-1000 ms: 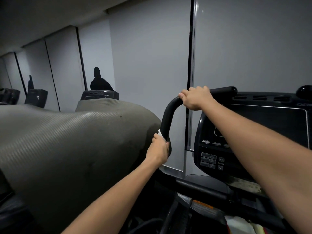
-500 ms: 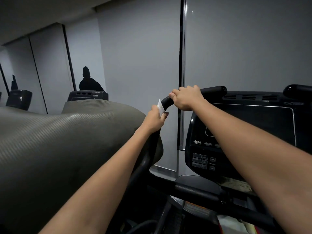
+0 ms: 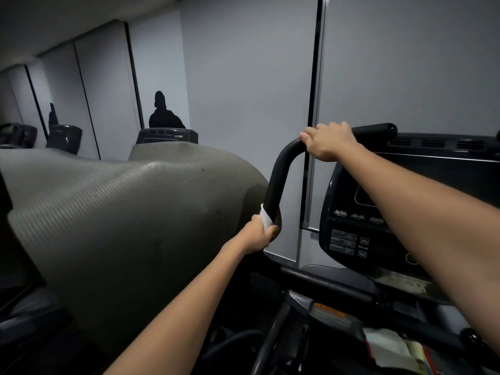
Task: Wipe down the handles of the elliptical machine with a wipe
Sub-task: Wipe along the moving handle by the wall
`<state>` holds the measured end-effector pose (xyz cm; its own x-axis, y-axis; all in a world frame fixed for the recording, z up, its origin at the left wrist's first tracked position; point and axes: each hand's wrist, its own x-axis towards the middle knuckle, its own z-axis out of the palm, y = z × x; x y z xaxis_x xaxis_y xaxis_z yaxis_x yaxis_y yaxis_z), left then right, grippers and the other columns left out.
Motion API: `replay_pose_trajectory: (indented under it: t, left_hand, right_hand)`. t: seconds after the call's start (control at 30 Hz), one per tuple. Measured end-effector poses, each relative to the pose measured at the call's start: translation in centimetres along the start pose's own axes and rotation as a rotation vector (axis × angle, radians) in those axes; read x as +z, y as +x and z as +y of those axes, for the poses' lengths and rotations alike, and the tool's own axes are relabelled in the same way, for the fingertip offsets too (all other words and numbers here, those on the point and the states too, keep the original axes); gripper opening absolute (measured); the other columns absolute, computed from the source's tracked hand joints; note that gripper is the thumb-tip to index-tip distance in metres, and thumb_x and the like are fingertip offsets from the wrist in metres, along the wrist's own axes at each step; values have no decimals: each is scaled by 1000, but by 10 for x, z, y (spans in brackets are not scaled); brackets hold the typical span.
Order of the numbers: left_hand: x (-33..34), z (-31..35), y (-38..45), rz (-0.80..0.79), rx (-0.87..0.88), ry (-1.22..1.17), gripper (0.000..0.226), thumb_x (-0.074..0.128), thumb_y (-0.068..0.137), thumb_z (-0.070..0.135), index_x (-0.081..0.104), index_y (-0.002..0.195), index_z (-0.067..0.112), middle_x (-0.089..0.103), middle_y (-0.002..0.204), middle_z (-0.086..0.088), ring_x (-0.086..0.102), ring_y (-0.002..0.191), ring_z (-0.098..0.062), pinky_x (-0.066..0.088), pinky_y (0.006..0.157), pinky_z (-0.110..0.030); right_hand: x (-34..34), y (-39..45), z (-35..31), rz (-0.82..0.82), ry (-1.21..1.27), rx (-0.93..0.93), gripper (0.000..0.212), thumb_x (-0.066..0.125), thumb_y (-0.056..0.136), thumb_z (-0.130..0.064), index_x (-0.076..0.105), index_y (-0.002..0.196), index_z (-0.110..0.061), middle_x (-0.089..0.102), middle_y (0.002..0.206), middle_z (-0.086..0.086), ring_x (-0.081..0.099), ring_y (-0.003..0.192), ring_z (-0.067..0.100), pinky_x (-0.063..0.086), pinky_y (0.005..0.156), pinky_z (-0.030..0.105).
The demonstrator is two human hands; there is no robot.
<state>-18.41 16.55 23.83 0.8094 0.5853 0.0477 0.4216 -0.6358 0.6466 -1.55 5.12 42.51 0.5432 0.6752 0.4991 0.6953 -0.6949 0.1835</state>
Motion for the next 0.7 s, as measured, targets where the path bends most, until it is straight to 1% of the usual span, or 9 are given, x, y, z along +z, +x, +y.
replay_pose_trajectory:
  t: [0.13, 0.2, 0.23, 0.3, 0.33, 0.4, 0.47, 0.6, 0.7]
  left_hand:
    - [1, -1, -12, -62, -171, -10, 74, 49, 101, 41, 19, 150, -6, 45, 146, -22, 50, 130, -35, 41, 107, -41]
    - [3, 6, -19, -50, -169, 60, 63, 39, 106, 29, 12, 155, -1, 35, 153, -20, 43, 136, -37, 33, 112, -43]
    - [5, 8, -26, -81, -129, 176, 56, 35, 107, 22, 15, 156, 4, 34, 154, -18, 43, 136, -37, 33, 111, -44]
    - [13, 0, -31, 8, -251, 289, 46, 43, 103, 19, 33, 147, 5, 49, 143, -15, 53, 126, -33, 43, 95, -38]
    - [18, -7, -33, 19, -248, 383, 46, 49, 101, 22, 37, 140, 2, 54, 136, -14, 57, 122, -32, 44, 89, -36]
    - [19, -13, -39, 11, -230, 444, 50, 54, 100, 34, 39, 134, 2, 55, 131, -14, 58, 119, -30, 45, 88, -34]
    - [21, -14, -36, 31, -170, 470, 51, 50, 101, 38, 39, 137, 4, 51, 131, -14, 57, 118, -30, 45, 89, -34]
    - [20, 1, -19, 96, -60, 393, 48, 40, 105, 31, 33, 144, 4, 50, 130, -18, 58, 115, -32, 46, 92, -36]
    - [19, 15, -6, 174, -58, 157, 51, 43, 103, 41, 36, 129, -2, 57, 122, -20, 60, 109, -34, 47, 88, -40]
  right_hand:
    - [-2, -1, 0, -4, -1, 3, 52, 13, 104, -46, 46, 141, -29, 51, 142, 10, 47, 128, 35, 29, 105, 47]
    - [-2, -1, 1, -5, 4, 3, 52, 13, 104, -46, 45, 142, -29, 51, 143, 9, 47, 129, 35, 29, 106, 46]
    - [-2, -1, 1, -3, 7, 2, 52, 13, 104, -46, 46, 141, -28, 51, 142, 9, 46, 129, 35, 29, 105, 46]
    - [0, -2, 1, 3, 9, -2, 51, 14, 104, -46, 46, 140, -28, 51, 141, 9, 47, 128, 34, 29, 105, 46]
    - [1, -2, 2, 8, 9, -5, 51, 14, 104, -45, 46, 140, -29, 52, 141, 9, 47, 128, 34, 29, 105, 46]
    - [3, -2, 2, 15, 10, -7, 51, 13, 104, -45, 46, 141, -29, 52, 140, 9, 47, 128, 34, 29, 105, 46]
    - [3, -2, 2, 23, 9, -7, 52, 13, 104, -45, 46, 141, -29, 52, 139, 9, 47, 127, 35, 30, 104, 46]
    - [4, -1, 3, 44, 8, -16, 52, 13, 105, -45, 46, 141, -29, 53, 139, 9, 47, 126, 34, 29, 104, 46]
    - [5, -1, 3, 54, 6, -16, 53, 12, 105, -45, 46, 141, -28, 54, 137, 8, 47, 126, 33, 30, 103, 46]
